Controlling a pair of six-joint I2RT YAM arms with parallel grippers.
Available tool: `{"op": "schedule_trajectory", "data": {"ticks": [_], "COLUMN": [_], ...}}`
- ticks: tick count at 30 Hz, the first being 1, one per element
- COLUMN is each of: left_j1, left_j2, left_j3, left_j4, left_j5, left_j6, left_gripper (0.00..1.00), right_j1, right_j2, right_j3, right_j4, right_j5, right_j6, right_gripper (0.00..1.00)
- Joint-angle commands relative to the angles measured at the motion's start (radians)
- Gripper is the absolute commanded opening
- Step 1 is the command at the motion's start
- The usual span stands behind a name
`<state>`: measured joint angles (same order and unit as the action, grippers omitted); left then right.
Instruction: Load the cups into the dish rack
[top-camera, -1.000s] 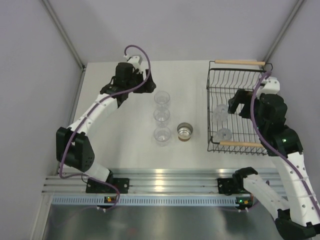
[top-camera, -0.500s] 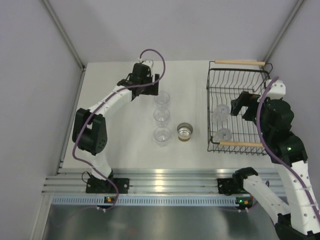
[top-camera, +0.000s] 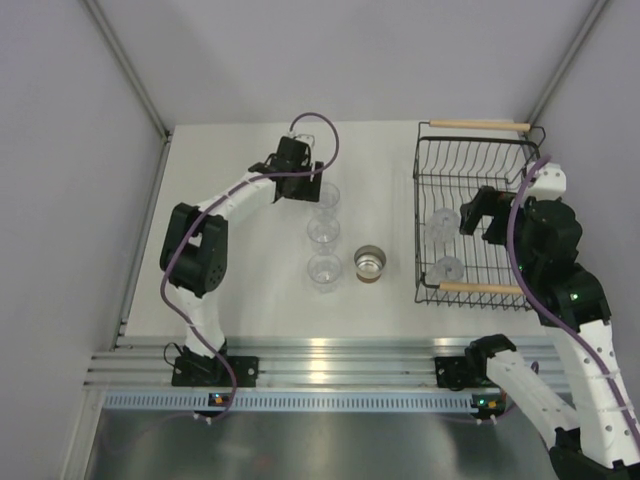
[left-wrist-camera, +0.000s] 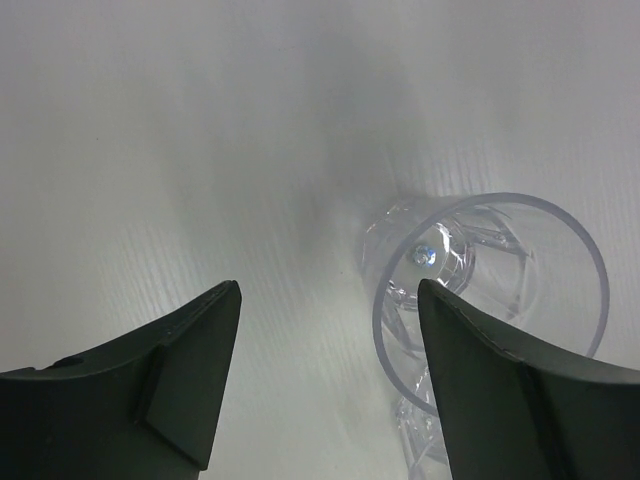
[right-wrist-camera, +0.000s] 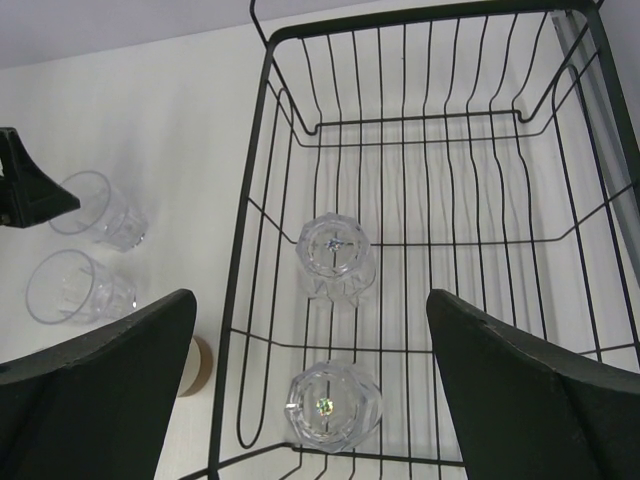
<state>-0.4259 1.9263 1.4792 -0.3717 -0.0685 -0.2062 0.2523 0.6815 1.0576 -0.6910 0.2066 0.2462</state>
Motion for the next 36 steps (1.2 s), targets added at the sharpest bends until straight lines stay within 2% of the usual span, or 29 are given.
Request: {"op": "schedule_trajectory", "data": {"ticks": [1,13,14,16,17,22,28,36], "left_j1": [-0.005,-0.019,-0.019,-0.02,-0.019,-0.02,-0.02,-0.02], "left_j2": [0.023,0.083,0.085,0.091,0.091,0.076,0.001,-0.18], "left_j3": [0.038,0.081,0.082,0.084,0.085,0.081,0.084,0.075], "left_j4": [0.001,-0.004,-0.007,-0.007,-0.007,-0.009,-0.007,-0.006], "left_j5": [0.009,0.012,0.012,0.01,0.012,-0.023,-0.138,-0.224], "left_j6": [0.013,0.016,0.016,0.014,0.013,0.008,0.01,-0.068], "left_gripper": [0.76,0.32,0.24,0.13,0.0,0.0,0.0,0.0], "right_j1": [-0.012,-0.016,-0.015,-0.016,-0.016,-0.016,-0.016,-0.018], "right_j2": [-0.011,-0.034,-0.034,-0.04,-0.043,-0.051,-0.056,-0.062], "right_j3": [-0.004,-0.021,-0.021,-0.021,-0.021,-0.022,-0.016,-0.025], "right_j4": [0.022,0.01,0.008,-0.001,-0.002,-0.016,-0.022,-0.021], "right_j5": [0.004,0.008,0.011,0.013,0.019,0.039,0.047,0.047], "right_j6": [-0.007,-0.01,-0.012,-0.013,-0.013,-0.015,-0.013,-0.005], "right_gripper": [1.0,0.99,0.99,0.99,0.99,0.99,0.99,1.0]}}
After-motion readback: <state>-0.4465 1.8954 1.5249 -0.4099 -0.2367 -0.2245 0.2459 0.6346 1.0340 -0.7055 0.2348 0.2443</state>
